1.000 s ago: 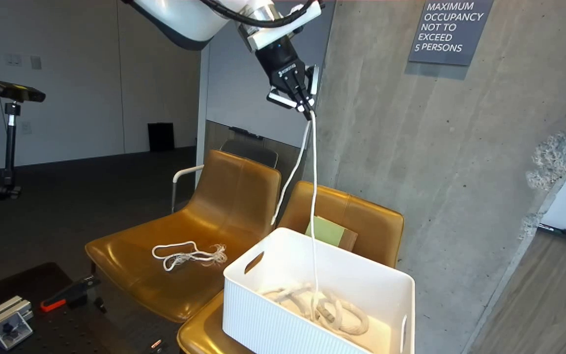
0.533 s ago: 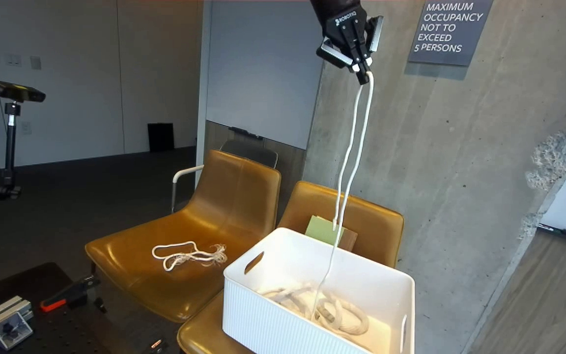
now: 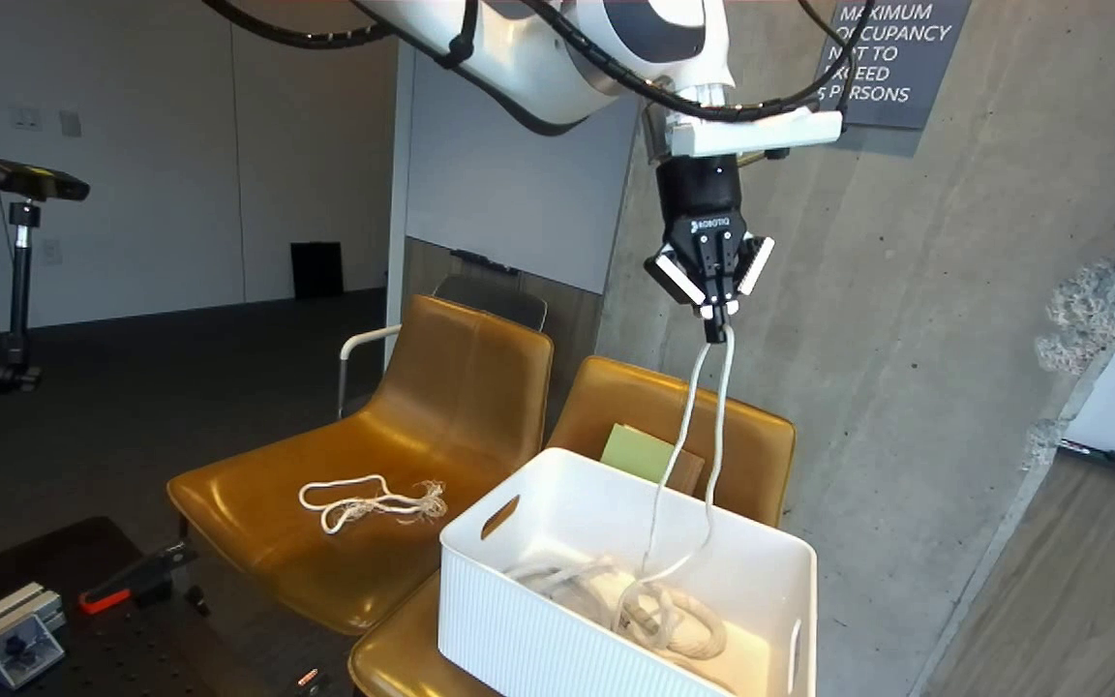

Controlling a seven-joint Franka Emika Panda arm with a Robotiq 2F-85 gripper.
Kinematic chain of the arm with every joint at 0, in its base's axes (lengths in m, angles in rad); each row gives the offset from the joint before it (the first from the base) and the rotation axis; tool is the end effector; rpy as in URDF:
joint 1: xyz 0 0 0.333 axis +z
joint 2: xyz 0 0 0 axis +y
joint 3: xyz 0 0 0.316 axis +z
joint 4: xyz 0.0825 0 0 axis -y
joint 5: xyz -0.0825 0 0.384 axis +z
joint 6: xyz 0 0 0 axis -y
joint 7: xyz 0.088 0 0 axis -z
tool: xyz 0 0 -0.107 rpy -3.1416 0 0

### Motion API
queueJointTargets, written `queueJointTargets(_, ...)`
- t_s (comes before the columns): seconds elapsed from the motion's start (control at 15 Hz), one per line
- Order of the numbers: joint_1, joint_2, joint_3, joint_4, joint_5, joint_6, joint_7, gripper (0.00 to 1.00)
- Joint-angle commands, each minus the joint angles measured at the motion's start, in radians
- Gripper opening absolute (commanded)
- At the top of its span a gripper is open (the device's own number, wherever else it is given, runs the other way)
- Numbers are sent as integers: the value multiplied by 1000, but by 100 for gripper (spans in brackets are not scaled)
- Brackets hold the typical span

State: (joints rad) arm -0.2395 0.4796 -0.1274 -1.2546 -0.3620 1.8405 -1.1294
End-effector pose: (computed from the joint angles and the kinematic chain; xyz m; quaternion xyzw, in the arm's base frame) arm 0.6605 -0.2624 0.5060 0.8887 0.4068 -0.0992 0.1866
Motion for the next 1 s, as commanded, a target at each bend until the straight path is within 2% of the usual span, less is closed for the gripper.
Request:
queueJointTargets(0.0, -5, -50, 30, -117, 60, -11, -52, 1)
queueJointTargets(0.27, 5, -117, 51, -261, 88, 71, -49, 1)
queueJointTargets(0.33, 11, -130, 51, -291, 83, 90, -45, 29)
queueJointTargets(0.4, 18, -146, 51, -322, 76, 106, -39, 30)
queueJointTargets(0.6, 40, -211, 49, -445, 52, 193, -19, 51)
queueJointTargets(0.93, 112, -371, 66, -719, 14, 368, 36, 88)
